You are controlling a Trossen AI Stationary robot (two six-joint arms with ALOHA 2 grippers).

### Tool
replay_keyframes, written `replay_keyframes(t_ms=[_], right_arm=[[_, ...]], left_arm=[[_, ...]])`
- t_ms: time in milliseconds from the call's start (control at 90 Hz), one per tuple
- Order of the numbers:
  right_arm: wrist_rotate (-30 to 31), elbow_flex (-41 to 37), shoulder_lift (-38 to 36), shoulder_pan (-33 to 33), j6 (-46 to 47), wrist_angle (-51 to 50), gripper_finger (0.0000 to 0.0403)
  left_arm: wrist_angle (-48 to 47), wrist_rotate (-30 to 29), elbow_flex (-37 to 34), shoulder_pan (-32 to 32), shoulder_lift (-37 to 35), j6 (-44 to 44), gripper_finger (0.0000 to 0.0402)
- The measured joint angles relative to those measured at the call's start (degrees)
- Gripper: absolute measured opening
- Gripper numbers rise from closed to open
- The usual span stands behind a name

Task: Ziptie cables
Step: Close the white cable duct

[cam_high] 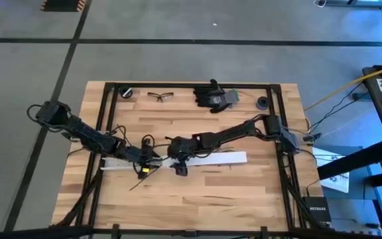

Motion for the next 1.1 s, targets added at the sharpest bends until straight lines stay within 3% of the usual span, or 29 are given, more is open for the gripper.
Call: replay_keyframes(t_ms=[256, 400, 622, 900, 1100], right_arm=[[-1.51, 0.15, 0.02, 0.28, 0.59, -0.92, 0.0234], [-1.74, 0.23, 0.02, 0.32, 0.84, -1.14, 0.0234], [-1.83, 0.26, -0.07, 0.37, 0.75, -1.31, 0.0234], [-1.2, 0.31, -0.09, 0.33, 0.51, -1.33, 0.0234], [-0.83, 0.31, -0.15, 0.28, 0.56, -1.53, 0.0234]], left_arm=[[0.57, 0.45, 0.13, -0.02, 0.04, -0.39, 0.0209], [0.44, 5.13, 0.23, 0.12, 0.04, -0.43, 0.021], [0.35, 7.51, 0.24, 1.73, 0.04, -3.34, 0.0214], [0.58, 7.76, 0.46, 1.56, 0.21, -3.46, 0.0278], [0.97, 4.23, 2.16, 1.14, 0.26, -1.96, 0.0283]])
